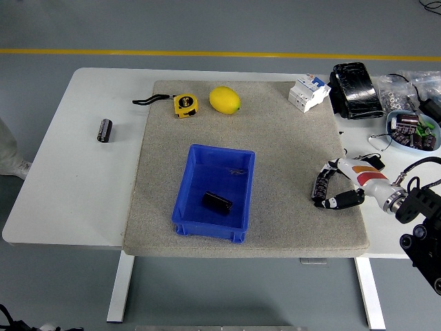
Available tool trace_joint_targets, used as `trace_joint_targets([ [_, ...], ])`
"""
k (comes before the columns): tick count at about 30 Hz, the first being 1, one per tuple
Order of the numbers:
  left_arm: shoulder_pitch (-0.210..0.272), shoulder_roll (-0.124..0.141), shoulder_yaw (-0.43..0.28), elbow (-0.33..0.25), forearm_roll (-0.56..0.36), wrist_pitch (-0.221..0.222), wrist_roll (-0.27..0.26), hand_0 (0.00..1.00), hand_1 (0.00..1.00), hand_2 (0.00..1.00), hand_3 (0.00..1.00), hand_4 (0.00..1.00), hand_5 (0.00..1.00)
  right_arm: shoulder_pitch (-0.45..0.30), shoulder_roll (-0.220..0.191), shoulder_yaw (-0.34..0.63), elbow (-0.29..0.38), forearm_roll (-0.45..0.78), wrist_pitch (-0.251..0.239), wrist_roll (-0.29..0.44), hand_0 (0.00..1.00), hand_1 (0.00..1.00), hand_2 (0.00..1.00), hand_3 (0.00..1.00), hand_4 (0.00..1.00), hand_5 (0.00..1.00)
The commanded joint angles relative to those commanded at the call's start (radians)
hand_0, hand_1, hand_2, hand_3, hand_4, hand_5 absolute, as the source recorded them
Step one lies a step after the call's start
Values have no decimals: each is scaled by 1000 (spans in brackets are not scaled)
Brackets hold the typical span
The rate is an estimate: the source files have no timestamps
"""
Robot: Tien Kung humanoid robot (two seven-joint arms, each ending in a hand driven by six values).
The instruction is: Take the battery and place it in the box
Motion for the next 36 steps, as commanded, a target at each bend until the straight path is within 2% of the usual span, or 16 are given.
trace_joint_targets([
  [6,0,0,0,0,0,0,-1,554,507,600,643,648,721,0,-2,8,26,6,3,-3,310,378,435,442,968,186],
  [13,-1,3,5,0,-8,1,1,553,505,597,644,645,719,21,-6,1,94,21,14,-11,320,377,435,442,975,181],
  [20,-3,8,3,-1,-8,2,3,547,500,593,644,646,717,92,-1,-37,172,84,42,-40,331,382,436,445,954,169],
  [21,-2,8,1,-1,-7,2,4,538,494,590,644,647,719,101,0,-42,183,90,44,-44,369,408,449,460,947,168],
  [26,-4,12,4,-3,-7,1,5,538,494,590,644,647,719,177,3,-116,256,141,46,-70,369,408,449,460,947,168],
  [27,-4,12,4,-3,-7,1,6,534,490,587,644,649,719,189,5,-132,263,146,47,-72,421,458,464,465,941,177],
  [32,-3,11,4,-6,-3,0,10,534,490,587,644,649,719,266,35,-238,273,165,60,-86,421,458,464,465,941,177],
  [33,-3,11,4,-6,-2,-1,11,534,492,584,643,652,718,283,44,-265,272,171,66,-88,512,505,497,493,938,185],
  [36,-4,12,9,-7,-9,1,11,534,492,584,643,652,718,325,69,-345,253,174,79,-84,512,505,497,493,938,185],
])
